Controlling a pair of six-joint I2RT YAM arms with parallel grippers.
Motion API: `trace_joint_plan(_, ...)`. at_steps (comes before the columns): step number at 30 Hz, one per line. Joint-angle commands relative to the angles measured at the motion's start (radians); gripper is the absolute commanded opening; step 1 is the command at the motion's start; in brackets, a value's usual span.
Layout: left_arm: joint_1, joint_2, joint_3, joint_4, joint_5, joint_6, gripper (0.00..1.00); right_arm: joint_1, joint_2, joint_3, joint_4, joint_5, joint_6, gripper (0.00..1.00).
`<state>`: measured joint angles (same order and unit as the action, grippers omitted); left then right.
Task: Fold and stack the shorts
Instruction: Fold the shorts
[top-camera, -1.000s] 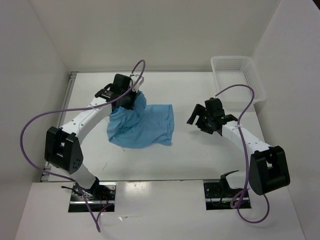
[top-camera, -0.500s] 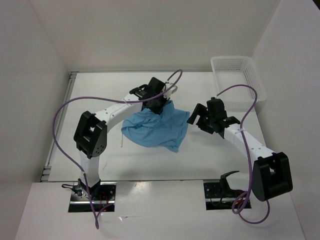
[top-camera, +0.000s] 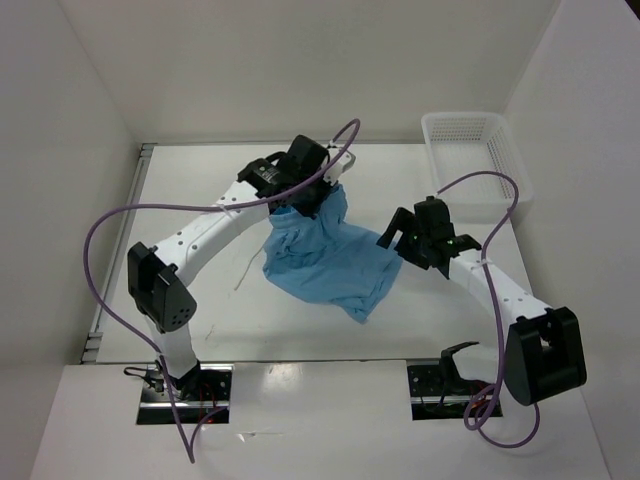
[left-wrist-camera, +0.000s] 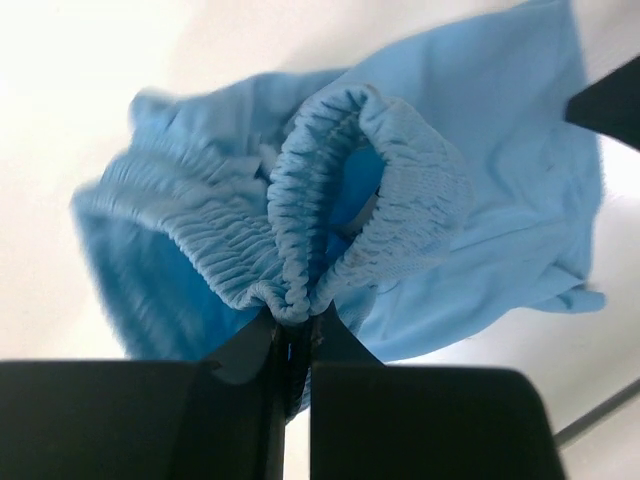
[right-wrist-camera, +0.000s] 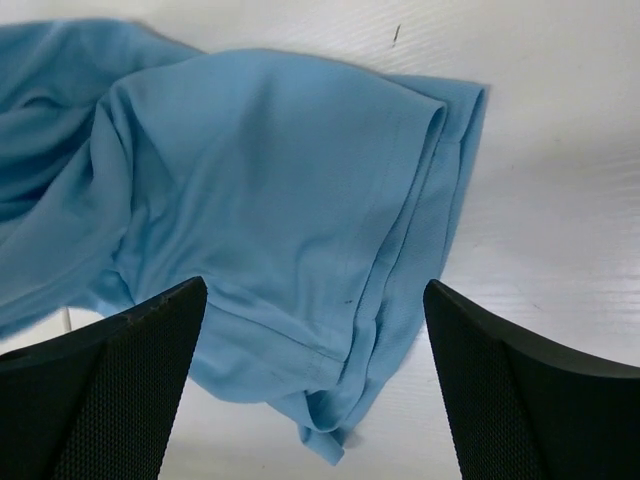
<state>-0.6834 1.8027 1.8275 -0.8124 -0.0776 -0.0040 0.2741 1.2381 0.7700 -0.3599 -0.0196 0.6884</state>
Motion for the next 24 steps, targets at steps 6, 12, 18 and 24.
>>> trace_joint_plan(6, -0.139, 0.178, 0.093, 0.005, 0.125, 0.004, 0.00, -0.091, -0.103, -0.009, -0.014, 0.110, 0.071, 0.95)
trace_joint_plan(12, -0.226, 0.329, 0.179, 0.059, 0.236, 0.004, 0.81, -0.101, -0.127, -0.018, 0.016, 0.096, 0.071, 0.95)
trace_joint_plan(18, -0.254, 0.201, 0.153, 0.050, 0.164, 0.004, 1.00, -0.101, -0.163, -0.009, -0.030, 0.141, 0.080, 0.96)
trace_joint_plan(24, -0.217, -0.027, 0.016, 0.036, -0.028, 0.004, 1.00, -0.101, -0.163, 0.026, -0.030, 0.093, 0.068, 0.96)
